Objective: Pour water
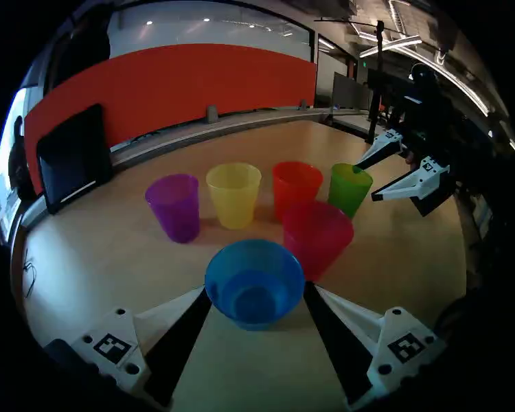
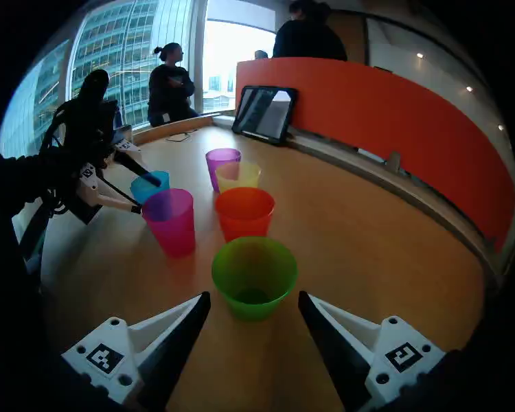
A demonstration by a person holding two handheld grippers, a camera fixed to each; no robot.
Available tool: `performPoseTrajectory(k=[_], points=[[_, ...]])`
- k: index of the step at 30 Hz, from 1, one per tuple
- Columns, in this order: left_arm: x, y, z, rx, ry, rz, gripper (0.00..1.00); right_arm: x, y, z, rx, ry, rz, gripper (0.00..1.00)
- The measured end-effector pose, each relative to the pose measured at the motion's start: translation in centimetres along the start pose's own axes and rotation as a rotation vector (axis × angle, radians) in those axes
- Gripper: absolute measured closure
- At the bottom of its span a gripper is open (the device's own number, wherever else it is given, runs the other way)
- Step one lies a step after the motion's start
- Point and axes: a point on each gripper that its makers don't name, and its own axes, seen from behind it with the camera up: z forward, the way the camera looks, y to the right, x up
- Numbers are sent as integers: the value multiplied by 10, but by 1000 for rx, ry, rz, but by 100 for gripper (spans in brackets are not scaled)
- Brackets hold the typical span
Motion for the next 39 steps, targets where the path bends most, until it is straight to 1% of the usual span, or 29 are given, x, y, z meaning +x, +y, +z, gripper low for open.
performPoseTrajectory(k=[8,14,27,33,39], points=[[1,-4,3,10,0,-7,5,2,0,1,2,2,-1,1],[3,-3,3,5,6,-23,13,1,0,2,3,0,-2,1],[3,-5,0,10,4,-30,14,3,0,12,6,1,-4,1],[2,-7,-1,13,3,-28,14,7,-3,20,15,2,-5,1],[7,-7,-5,16,16,-30,14,12,-5,29,14,9,-1,1]])
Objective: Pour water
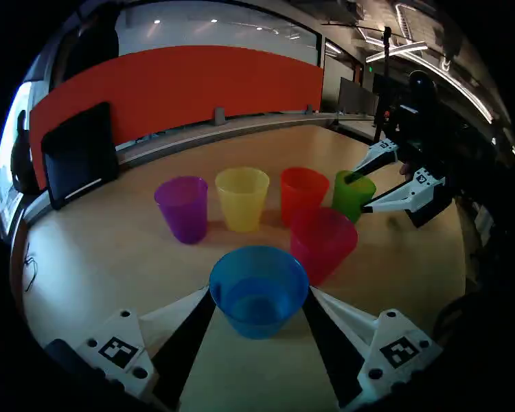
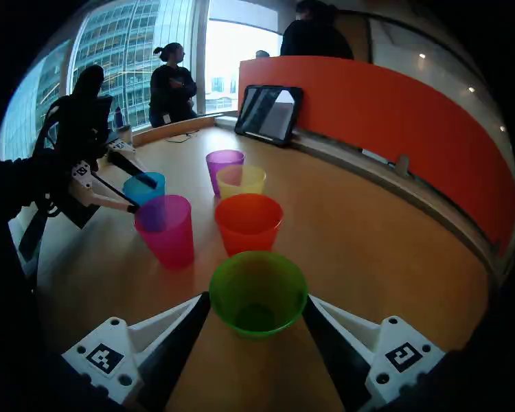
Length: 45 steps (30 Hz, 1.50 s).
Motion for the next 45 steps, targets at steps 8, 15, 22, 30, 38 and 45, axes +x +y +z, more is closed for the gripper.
performPoseTrajectory(k=[8,15,22,30,38,45], points=[[7,-2,-7,11,24,1,14,4,1,1,-9,14,21,8],[14,-3,-13,20,56,-3,14,15,1,-7,-14,46,28,8],[27,-5,-24,36,113,-7,14,35,-3,-22,-22,94,9,8],[47,-6,-40,48,193,-15,14,66,-12,-41,-25,171,-5,8],[69,-5,-59,62,268,-13,14,102,-20,-59,-35,278,-18,8],[86,-8,-75,81,326,-7,14,128,-24,-71,-48,361,-27,8]])
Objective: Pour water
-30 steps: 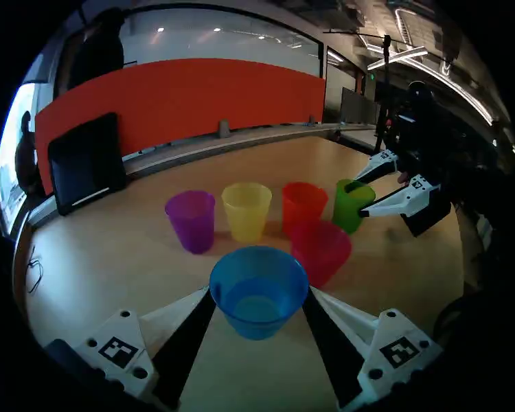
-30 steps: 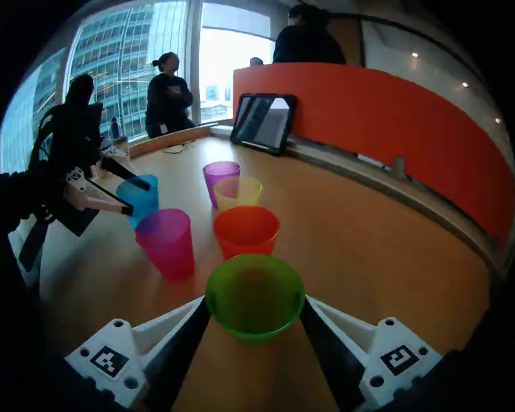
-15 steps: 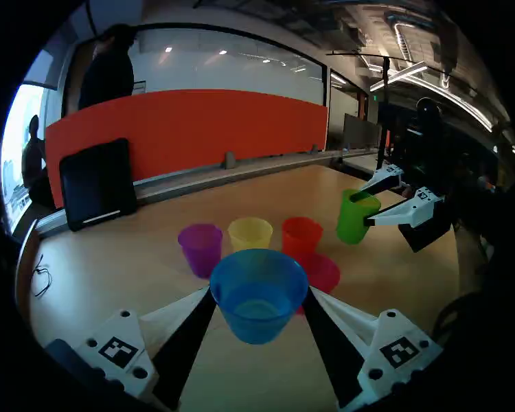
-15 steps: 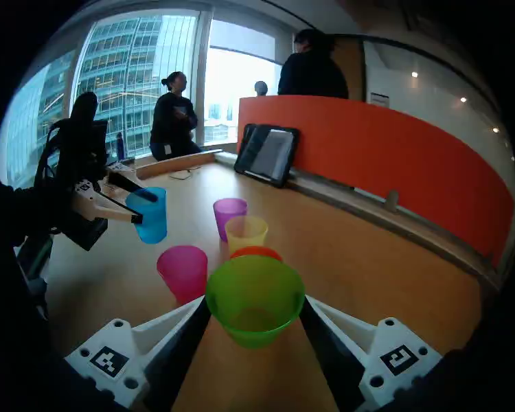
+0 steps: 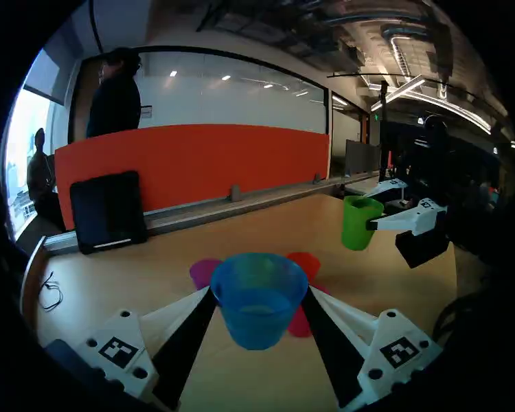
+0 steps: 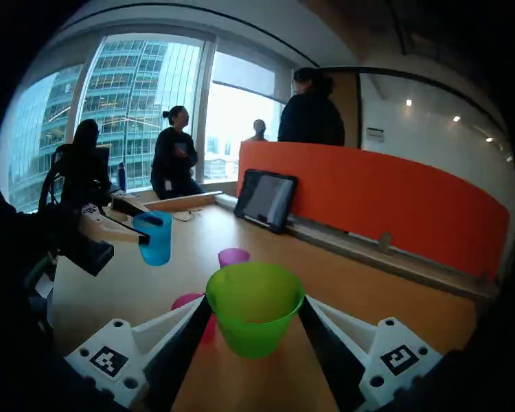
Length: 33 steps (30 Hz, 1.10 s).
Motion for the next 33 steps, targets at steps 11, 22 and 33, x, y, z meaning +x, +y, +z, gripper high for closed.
performPoseTrajectory(k=[11,22,33], points=[[26,1,-14,9,76,12,14,31,-6,0,-10,95,-16,8],[45,4,-21,14,131,22,14,50,-14,-1,3,142,3,8],[64,10,-22,23,172,69,14,52,-27,0,34,150,7,8]])
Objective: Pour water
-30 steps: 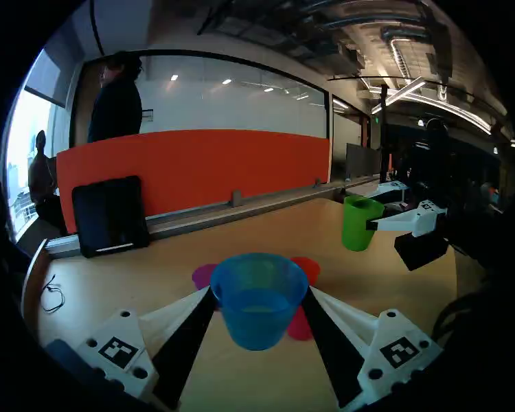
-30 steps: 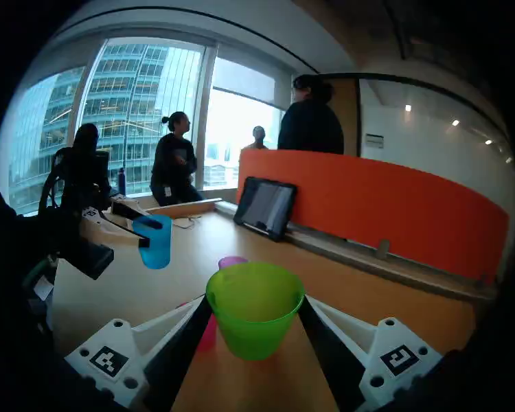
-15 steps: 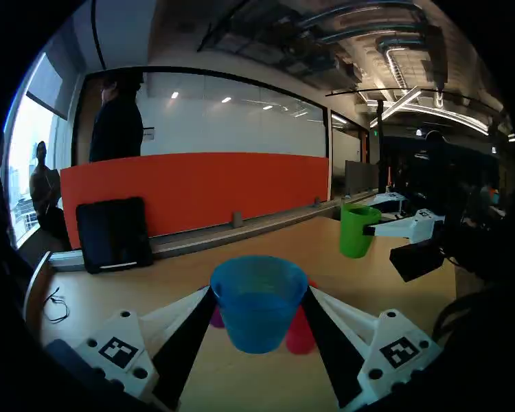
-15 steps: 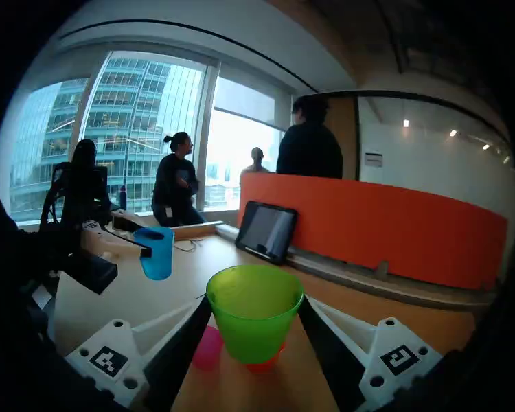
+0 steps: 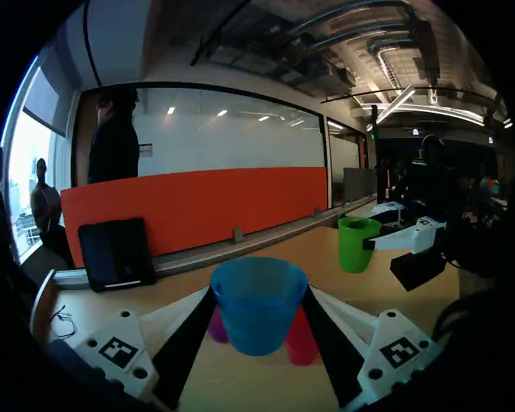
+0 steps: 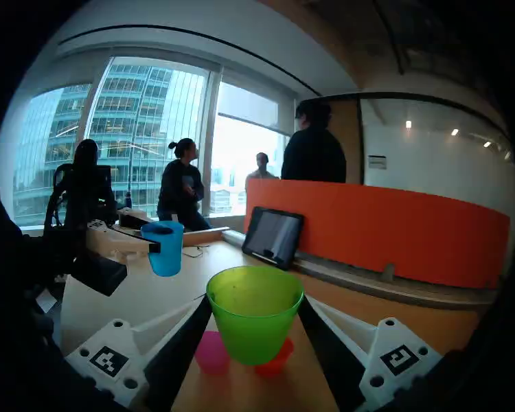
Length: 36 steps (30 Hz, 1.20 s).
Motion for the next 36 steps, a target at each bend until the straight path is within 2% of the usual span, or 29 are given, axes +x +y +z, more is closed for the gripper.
performPoseTrajectory(k=[8,20,36], points=[[14,2,-2,11,20,52,14,-3,-15,5,36,3,3,8],[31,8,2,25,12,182,14,-10,-37,14,86,12,14,8],[53,14,14,38,17,351,14,-15,-65,29,151,12,-7,9]])
